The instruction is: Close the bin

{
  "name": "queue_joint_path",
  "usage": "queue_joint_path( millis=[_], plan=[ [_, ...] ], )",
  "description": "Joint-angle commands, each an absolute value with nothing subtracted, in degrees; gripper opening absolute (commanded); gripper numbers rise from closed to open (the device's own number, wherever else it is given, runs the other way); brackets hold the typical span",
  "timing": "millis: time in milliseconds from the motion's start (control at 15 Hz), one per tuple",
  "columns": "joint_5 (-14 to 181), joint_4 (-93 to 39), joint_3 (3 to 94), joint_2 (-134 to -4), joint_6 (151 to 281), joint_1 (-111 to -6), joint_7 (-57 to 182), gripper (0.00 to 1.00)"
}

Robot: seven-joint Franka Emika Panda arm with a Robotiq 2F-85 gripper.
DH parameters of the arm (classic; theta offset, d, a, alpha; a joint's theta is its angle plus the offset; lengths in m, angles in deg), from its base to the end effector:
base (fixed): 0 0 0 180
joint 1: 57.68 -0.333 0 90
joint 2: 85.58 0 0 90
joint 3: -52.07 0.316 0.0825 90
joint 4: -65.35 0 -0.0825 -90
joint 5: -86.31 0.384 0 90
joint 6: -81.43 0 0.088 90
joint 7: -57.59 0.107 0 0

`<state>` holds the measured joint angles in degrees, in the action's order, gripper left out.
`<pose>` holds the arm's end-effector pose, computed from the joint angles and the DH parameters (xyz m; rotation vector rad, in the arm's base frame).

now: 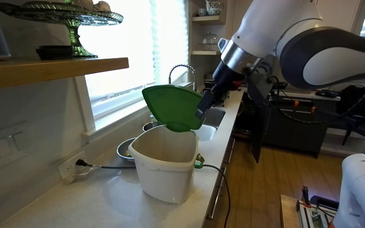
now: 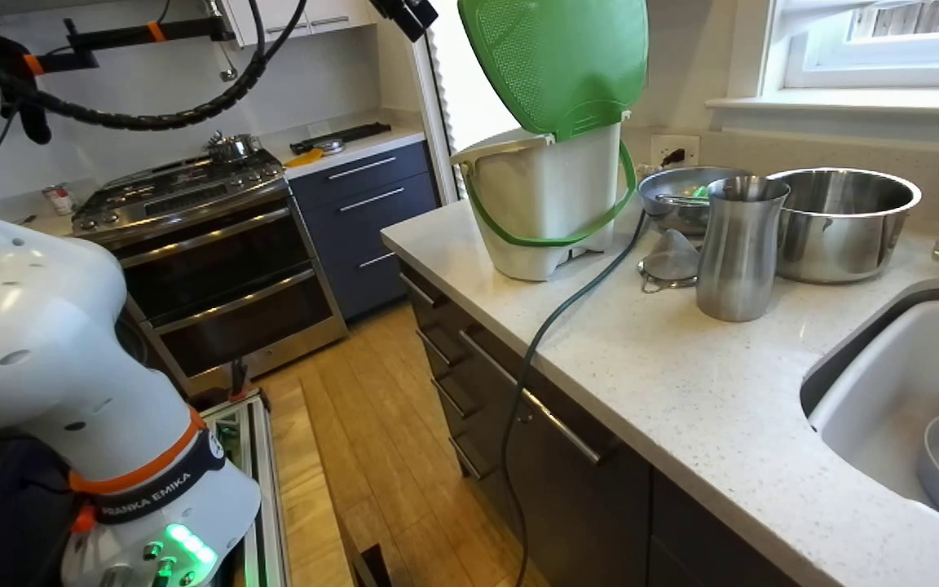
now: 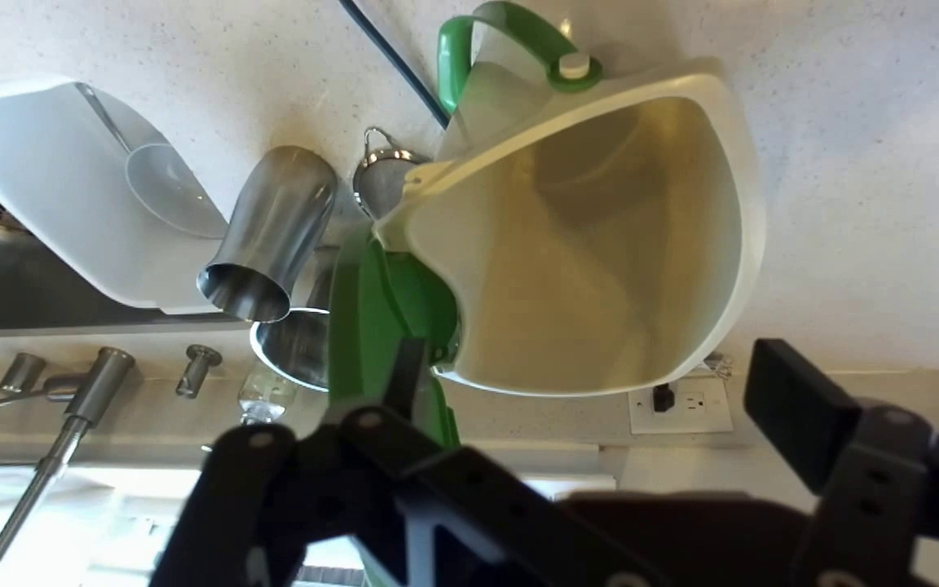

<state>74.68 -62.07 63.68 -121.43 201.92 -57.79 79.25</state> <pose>0.3896 0.0945 0.6543 2.8547 -0.1740 0.8183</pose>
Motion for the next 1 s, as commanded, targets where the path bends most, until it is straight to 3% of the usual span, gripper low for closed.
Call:
queue_joint_path(
  millis=[0,933],
  plan=[
    [75.0,-61.8,64.0,-121.5,201.9,-57.3,79.0,1.00],
    [75.1,-54.0,59.1,-120.5,197.0,-59.3,60.9,1.00]
  ],
)
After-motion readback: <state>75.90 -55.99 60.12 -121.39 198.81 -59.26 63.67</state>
